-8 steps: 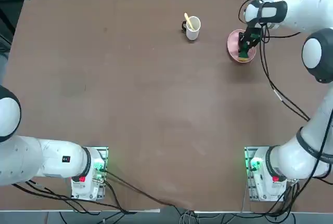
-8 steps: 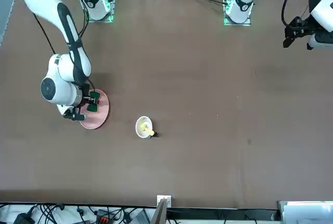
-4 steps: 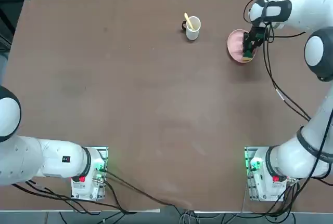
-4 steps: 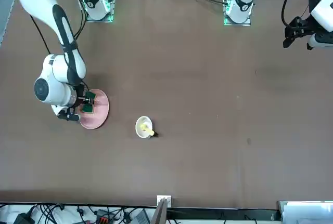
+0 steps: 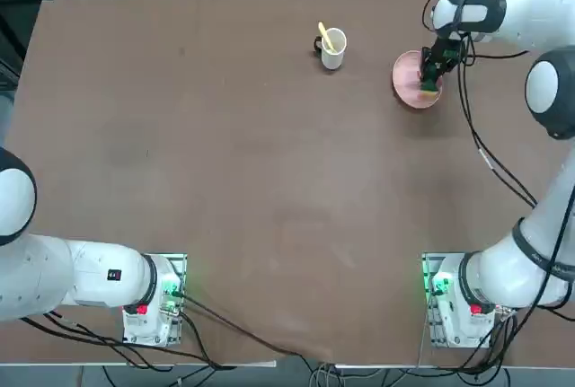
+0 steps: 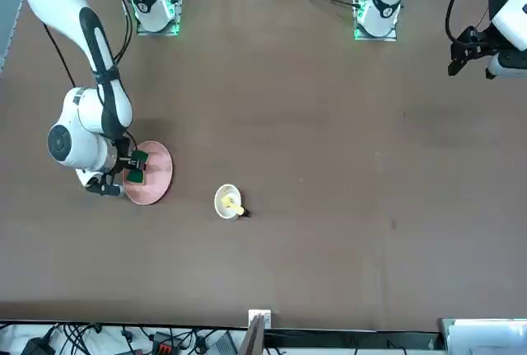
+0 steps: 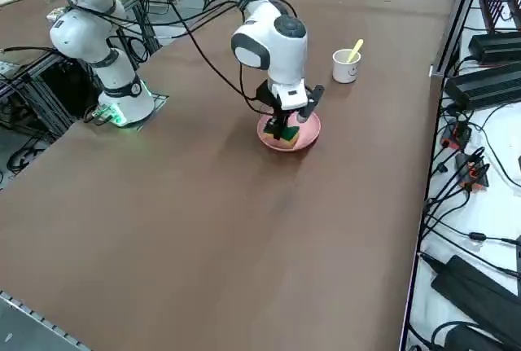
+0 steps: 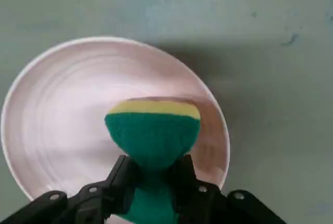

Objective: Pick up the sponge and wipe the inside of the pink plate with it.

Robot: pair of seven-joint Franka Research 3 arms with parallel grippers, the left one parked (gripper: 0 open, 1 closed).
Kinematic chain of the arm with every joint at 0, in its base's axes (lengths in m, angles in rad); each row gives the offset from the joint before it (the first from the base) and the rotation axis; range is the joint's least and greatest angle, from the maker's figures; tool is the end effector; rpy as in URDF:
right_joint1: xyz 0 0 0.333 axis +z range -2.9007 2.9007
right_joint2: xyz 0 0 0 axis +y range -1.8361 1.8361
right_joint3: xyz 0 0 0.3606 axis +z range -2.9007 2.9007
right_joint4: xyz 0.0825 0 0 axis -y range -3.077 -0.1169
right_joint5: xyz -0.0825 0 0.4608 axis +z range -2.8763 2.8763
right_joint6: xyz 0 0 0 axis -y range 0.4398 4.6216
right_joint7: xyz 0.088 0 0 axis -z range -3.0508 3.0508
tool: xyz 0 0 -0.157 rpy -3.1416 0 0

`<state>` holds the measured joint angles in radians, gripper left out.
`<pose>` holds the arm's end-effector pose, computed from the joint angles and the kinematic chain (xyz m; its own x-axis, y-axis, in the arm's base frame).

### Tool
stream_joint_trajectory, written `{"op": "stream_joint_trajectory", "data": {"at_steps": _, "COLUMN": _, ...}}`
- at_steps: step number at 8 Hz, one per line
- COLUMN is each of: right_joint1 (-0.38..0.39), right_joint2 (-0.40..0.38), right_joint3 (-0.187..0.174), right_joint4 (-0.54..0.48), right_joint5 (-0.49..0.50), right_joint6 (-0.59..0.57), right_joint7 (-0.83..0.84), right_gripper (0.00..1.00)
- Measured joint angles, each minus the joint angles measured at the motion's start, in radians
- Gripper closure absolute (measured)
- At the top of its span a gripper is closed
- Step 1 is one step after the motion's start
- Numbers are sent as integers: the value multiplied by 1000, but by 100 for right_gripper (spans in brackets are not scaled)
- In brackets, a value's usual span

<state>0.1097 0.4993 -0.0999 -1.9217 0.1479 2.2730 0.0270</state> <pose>0.6757 0.0154 0.1516 0.9833 -0.1075 -0.1466 -0.1153 -0.9923 -0.0462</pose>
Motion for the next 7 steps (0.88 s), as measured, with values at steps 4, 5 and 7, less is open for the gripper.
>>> {"op": "stream_joint_trajectory", "data": {"at_steps": 4, "right_joint1": 12, "right_joint2": 54, "right_joint3": 11, "right_joint4": 66, "right_joint5": 3, "right_joint6": 0, "right_joint7": 60, "right_gripper": 62}}
{"op": "stream_joint_trajectory", "data": {"at_steps": 5, "right_joint1": 19, "right_joint2": 65, "right_joint3": 14, "right_joint4": 74, "right_joint5": 5, "right_joint6": 2, "right_joint7": 80, "right_gripper": 63}}
{"op": "stream_joint_trajectory", "data": {"at_steps": 7, "right_joint1": 31, "right_joint2": 74, "right_joint3": 19, "right_joint4": 81, "right_joint5": 11, "right_joint6": 13, "right_joint7": 102, "right_gripper": 63}}
